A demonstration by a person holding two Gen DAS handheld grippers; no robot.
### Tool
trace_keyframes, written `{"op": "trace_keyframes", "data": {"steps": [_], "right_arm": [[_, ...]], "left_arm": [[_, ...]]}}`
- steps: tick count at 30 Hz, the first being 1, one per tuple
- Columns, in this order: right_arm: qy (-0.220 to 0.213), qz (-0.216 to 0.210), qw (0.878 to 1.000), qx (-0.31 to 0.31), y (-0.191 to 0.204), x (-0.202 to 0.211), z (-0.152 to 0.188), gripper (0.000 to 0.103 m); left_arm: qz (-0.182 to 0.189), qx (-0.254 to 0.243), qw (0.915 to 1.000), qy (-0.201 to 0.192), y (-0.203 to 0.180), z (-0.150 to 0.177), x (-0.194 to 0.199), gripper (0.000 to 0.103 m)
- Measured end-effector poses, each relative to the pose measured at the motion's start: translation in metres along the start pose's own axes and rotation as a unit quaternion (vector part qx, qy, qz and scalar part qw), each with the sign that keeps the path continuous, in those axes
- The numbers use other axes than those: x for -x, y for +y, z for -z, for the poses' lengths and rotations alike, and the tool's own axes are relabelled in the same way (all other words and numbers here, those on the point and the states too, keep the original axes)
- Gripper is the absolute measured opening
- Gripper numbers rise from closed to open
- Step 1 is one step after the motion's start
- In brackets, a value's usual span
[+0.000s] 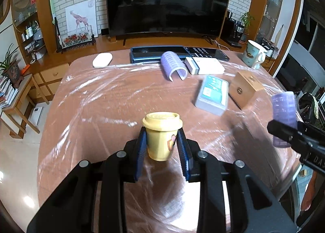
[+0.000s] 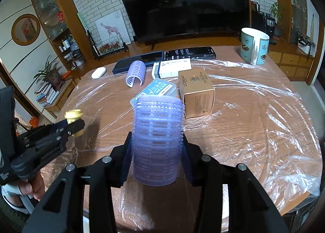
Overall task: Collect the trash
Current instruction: 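Carry the yellow cup and purple roller stack over the black trash bin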
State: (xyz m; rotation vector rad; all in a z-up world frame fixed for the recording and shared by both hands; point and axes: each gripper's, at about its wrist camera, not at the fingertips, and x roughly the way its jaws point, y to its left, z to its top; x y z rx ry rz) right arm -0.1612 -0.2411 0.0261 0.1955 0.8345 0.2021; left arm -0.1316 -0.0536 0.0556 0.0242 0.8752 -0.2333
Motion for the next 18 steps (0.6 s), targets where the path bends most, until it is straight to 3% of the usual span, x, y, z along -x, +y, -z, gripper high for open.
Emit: {"op": "trace_keyframes", "data": {"steps": [18], "right_arm": [[0.018, -0.047, 0.998, 0.042, -0.018, 0.053, 0.046, 0.043]], "left_arm": [[-0.009, 0.013, 0.9998, 0.008, -0.051, 0.055, 0.039, 0.032]]}}
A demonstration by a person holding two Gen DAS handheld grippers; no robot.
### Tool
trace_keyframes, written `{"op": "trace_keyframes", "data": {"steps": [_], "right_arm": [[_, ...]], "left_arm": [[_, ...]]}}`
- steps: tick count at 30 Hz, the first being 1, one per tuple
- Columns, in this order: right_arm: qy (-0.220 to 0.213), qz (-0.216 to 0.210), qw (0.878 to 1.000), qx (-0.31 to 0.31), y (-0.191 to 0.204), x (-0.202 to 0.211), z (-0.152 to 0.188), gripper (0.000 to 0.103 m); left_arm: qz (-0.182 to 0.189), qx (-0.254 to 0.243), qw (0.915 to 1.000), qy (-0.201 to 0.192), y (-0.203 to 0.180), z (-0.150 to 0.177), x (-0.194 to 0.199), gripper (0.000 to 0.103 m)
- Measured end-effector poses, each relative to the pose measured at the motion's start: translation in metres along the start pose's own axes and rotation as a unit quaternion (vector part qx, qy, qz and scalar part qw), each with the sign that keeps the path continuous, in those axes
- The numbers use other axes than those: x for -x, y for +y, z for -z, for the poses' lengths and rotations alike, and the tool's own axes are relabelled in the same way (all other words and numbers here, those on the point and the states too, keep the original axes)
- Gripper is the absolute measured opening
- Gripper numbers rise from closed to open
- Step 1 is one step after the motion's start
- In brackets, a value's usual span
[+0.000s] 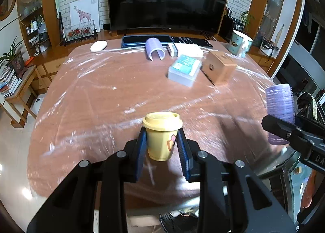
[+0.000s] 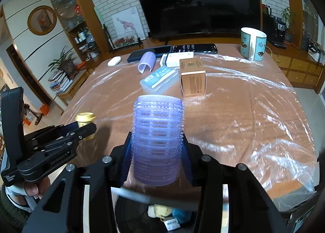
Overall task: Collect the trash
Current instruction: 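Carry the yellow cup and purple roller stack over the black trash bin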
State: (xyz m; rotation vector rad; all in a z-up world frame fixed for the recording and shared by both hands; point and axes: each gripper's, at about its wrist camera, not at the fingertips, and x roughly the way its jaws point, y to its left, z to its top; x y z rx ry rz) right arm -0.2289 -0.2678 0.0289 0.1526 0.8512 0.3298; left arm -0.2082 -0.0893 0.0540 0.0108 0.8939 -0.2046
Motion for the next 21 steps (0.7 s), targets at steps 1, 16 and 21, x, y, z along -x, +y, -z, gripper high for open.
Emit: {"op": "trace_keyframes", "data": {"steps": [1, 16, 21], "right_arm": [[0.002, -0.002, 1.000, 0.002, 0.001, 0.003, 0.004, 0.043], [0.028, -0.016, 0.999, 0.011, 0.003, 0.035, 0.062, 0.043], [0.044, -0.015, 0.999, 0.015, 0.002, 0.038, 0.082, 0.043]], "left_arm": [[-0.001, -0.001, 1.0000, 0.001, -0.004, 0.005, 0.003, 0.032], [0.006, -0.023, 0.9995, 0.022, -0.040, 0.063, 0.034, 0.032], [0.009, -0.029, 0.9992, 0.027, -0.047, 0.076, 0.041, 0.032]]}}
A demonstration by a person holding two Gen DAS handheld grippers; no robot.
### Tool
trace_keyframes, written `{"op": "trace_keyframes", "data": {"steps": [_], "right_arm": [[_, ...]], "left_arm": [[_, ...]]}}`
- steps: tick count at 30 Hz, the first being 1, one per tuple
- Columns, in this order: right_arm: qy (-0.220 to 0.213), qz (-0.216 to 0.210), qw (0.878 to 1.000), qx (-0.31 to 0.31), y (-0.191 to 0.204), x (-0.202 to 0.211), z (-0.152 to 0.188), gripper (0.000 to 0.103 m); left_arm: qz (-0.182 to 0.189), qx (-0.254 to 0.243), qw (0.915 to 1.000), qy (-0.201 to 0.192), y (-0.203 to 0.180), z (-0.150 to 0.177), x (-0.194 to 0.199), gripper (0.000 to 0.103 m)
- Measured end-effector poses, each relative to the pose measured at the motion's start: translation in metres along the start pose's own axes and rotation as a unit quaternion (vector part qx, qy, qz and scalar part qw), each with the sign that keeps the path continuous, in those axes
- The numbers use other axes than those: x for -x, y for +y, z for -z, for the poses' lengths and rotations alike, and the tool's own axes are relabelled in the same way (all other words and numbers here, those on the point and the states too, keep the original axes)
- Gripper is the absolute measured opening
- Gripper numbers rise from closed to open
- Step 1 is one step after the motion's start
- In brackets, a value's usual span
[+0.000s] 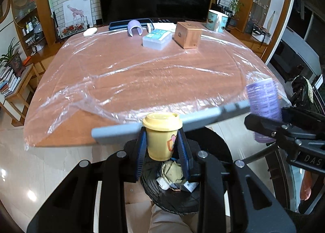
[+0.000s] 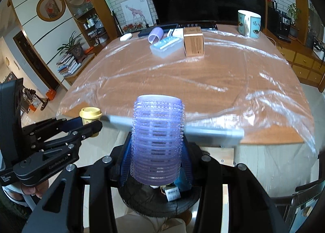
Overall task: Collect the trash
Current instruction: 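Carry the yellow cup and purple roller stack over the black trash bin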
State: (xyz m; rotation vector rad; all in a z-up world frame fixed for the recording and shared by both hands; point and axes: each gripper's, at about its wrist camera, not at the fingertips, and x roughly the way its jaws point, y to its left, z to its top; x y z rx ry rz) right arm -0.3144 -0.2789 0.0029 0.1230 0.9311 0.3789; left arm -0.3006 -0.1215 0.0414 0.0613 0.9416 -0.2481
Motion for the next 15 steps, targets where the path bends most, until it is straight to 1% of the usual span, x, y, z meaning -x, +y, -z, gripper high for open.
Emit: {"op": "trace_keyframes", "data": {"steps": [8, 15], "right_arm": [[0.020, 0.007, 1.000, 0.003, -0.001, -0.006, 0.026, 0.043], [0.041, 0.013, 0.999, 0.001, -0.005, -0.019, 0.041, 0.043]], "left_arm": [[0.006, -0.010, 0.9999, 0.012, -0.012, 0.019, 0.000, 0.032], [0.008, -0.018, 0.9994, 0.029, -0.018, 0.035, -0.007, 0.032]]}}
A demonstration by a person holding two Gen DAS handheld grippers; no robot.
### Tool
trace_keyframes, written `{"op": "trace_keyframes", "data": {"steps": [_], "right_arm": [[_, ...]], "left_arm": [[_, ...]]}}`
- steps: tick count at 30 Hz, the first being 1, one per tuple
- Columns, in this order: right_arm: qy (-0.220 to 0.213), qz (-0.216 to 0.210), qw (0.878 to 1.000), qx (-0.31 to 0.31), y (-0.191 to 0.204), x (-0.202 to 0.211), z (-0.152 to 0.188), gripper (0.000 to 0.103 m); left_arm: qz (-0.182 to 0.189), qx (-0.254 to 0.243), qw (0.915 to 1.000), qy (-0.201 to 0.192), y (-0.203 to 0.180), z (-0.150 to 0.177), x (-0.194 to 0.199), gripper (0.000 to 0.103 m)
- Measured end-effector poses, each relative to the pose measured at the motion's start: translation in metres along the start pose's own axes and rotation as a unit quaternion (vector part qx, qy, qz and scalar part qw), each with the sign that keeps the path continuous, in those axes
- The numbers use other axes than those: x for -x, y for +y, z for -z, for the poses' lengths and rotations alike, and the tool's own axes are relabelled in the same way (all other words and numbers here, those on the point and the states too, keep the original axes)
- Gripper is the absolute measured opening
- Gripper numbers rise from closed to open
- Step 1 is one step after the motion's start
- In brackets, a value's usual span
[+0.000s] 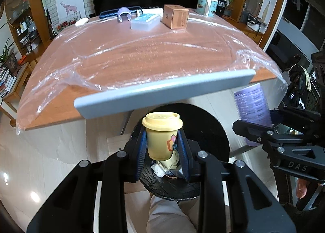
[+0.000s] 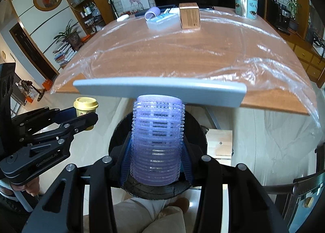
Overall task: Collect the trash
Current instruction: 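Carry the yellow cup and purple roller stack over the black trash bin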
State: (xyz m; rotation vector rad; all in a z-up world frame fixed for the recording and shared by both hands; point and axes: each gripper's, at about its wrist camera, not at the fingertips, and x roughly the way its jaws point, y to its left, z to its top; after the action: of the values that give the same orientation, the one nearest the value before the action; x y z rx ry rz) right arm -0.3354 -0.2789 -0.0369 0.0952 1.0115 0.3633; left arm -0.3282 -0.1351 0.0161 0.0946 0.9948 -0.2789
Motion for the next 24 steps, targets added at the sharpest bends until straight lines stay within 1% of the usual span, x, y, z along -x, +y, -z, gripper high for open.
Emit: {"op": "trace_keyframes", "data": {"steps": [10, 24], "right_arm": [[0.033, 0.002, 0.999, -0.002, -0.003, -0.025, 0.012, 0.043], [0.076, 0.008, 0.997, -0.012, -0.008, -0.061, 0.020, 0.043]], "left_arm": [[-0.003, -0.005, 0.9995, 0.033, 0.000, 0.017, -0.021, 0.032], [-0.009, -0.011, 0.9974, 0.071, 0.003, 0.028, -0.052, 0.032]]}}
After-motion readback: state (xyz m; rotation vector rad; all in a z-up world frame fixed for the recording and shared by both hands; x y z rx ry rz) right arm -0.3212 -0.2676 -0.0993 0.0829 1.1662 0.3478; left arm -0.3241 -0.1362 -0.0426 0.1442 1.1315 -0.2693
